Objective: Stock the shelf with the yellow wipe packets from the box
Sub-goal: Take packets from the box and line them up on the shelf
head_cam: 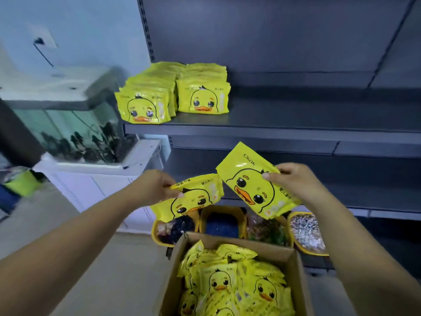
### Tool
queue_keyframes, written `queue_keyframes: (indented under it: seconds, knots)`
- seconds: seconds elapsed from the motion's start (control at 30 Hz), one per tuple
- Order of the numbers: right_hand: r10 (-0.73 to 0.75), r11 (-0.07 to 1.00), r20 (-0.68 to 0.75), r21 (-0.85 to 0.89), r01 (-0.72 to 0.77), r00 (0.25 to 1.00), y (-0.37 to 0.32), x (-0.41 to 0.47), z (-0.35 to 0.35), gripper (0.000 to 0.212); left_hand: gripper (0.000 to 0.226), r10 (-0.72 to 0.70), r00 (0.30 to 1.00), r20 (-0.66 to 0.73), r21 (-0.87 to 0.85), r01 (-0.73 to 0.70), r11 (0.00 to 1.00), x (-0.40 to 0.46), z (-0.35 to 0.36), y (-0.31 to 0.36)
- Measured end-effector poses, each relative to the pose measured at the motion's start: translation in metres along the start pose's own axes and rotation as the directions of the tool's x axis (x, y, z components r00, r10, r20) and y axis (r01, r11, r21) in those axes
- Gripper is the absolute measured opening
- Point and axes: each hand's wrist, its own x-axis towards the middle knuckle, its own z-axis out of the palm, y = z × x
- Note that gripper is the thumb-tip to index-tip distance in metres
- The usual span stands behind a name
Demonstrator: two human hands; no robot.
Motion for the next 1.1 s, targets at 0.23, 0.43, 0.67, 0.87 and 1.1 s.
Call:
queue_keyframes:
  seconds: [0.23, 0.43, 0.67, 0.87, 1.1]
  knots:
    - [-0.088, 0.995, -0.034, -0.055, 0.086, 0.995, -0.047, 0.008, -0.016, 0.010, 0.031, 0.063, 0.998, 0.014, -0.042, -0.063, 0.997, 0.021, -0.040, 0.003]
    - [-0.108, 0.986, -0.061, -0.135, 0.099, 0.992, -0.071, 0.016, -0.023, 0.006, 0.025, 0.138, 0.988, 0.067, -0.020, -0.137, 0.990, 0.051, -0.065, -0.004]
    - [-0.123, 0.988, -0.162, -0.115, 0.104, 0.979, -0.107, 0.025, -0.037, 0.007, 0.017, 0.261, 0.965, -0.022, -0.097, -0.262, 0.960, 0.117, -0.119, -0.017]
    - [-0.073, 0.989, -0.239, -0.146, 0.039, 0.968, -0.126, 0.036, -0.037, 0.006, 0.045, 0.342, 0.938, -0.058, -0.069, -0.345, 0.936, 0.187, -0.155, -0.004]
    - [-0.025, 0.971, -0.201, -0.236, -0.023, 0.979, -0.127, 0.061, -0.020, 0.005, 0.026, 0.317, 0.948, 0.007, 0.097, -0.316, 0.944, 0.258, -0.156, -0.010]
